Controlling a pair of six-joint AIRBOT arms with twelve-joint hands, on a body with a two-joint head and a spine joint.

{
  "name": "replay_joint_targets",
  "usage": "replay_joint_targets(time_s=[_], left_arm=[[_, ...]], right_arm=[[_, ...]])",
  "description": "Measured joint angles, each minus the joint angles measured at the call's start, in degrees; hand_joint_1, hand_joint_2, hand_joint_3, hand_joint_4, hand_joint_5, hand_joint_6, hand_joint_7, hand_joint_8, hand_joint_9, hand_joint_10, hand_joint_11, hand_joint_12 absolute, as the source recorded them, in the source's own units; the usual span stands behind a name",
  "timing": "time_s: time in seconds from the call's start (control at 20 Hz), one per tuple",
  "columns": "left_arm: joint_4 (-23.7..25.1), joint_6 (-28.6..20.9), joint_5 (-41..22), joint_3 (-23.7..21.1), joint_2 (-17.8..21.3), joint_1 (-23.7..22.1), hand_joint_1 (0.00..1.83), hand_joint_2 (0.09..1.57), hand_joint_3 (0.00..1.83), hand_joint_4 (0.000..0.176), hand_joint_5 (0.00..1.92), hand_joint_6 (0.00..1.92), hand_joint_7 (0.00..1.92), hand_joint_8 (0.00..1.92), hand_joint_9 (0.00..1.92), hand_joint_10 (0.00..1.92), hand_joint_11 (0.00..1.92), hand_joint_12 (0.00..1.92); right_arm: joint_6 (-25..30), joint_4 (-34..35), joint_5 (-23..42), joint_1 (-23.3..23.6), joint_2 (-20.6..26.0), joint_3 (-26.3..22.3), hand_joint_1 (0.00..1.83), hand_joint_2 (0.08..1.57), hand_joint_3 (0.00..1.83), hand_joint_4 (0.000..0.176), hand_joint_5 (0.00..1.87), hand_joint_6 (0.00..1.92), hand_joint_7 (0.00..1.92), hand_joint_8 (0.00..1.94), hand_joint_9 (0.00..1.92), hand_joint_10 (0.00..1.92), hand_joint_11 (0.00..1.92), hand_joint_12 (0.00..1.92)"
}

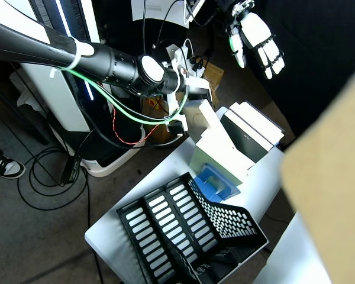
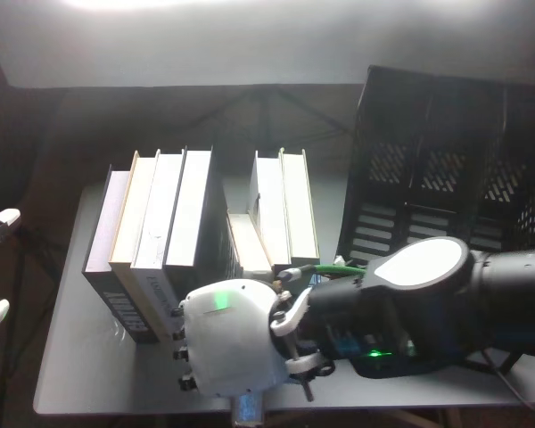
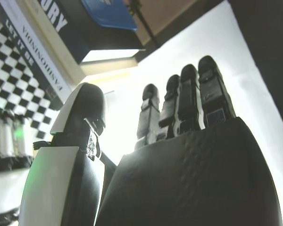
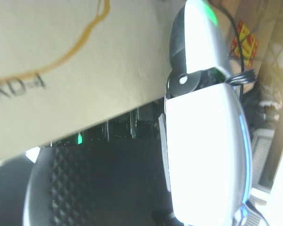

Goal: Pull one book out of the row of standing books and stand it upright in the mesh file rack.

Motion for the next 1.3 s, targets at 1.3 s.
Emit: replay_joint_targets(time_s=[1.3], left_arm=[[0.59, -3.10, -1.81, 0.63, -0.24, 0.57, 0.66, 1.43, 0.00, 0.061, 0.08, 0.01, 0.00, 0.00, 0.00, 0.00, 0.00, 0.00]], right_arm=[[33.05, -18.49, 18.45, 20.52, 19.96, -8.28, 1.20, 1.25, 0.01, 0.000, 0.85, 1.04, 0.66, 1.71, 0.56, 1.81, 0.56, 1.92]])
